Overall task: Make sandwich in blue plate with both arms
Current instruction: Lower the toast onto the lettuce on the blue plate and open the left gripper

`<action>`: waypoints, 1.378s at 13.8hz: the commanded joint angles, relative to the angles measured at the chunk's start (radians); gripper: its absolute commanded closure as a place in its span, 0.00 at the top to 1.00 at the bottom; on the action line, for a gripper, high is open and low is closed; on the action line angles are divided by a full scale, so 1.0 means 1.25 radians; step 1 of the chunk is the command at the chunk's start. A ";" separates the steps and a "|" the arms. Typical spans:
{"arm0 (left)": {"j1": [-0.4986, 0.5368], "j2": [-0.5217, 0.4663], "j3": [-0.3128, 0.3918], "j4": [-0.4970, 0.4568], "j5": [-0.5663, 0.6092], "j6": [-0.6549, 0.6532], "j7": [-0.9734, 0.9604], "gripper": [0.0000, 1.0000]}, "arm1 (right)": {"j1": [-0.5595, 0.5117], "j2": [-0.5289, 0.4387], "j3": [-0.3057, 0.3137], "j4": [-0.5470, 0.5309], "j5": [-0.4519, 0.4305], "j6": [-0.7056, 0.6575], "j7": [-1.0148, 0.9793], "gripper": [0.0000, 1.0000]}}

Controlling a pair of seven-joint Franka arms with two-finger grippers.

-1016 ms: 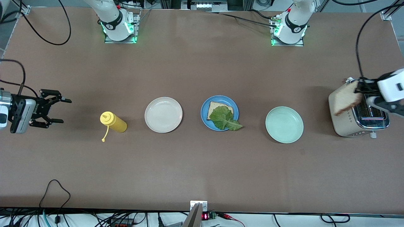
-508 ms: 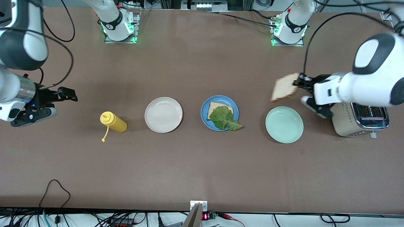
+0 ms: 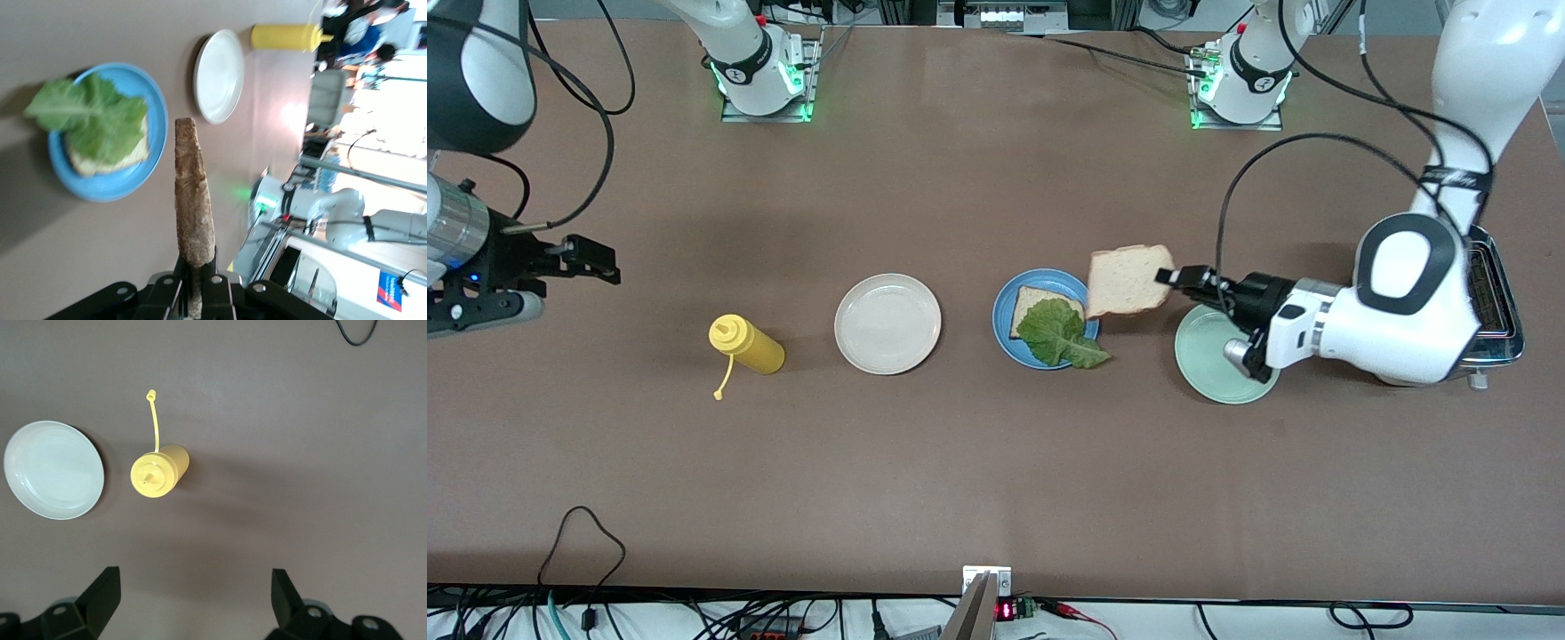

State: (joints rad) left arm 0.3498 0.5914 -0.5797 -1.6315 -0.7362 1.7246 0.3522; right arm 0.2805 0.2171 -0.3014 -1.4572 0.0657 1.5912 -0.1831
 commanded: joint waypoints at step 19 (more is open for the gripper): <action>-0.059 0.181 0.001 -0.175 -0.275 0.305 0.536 0.34 | -0.200 -0.202 0.226 -0.158 -0.059 0.051 0.085 1.00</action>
State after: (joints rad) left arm 0.2715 0.8182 -0.5784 -1.8443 -1.0473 2.0993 0.9882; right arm 0.0161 -0.0195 -0.0029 -1.6546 0.0093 1.6448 -0.0870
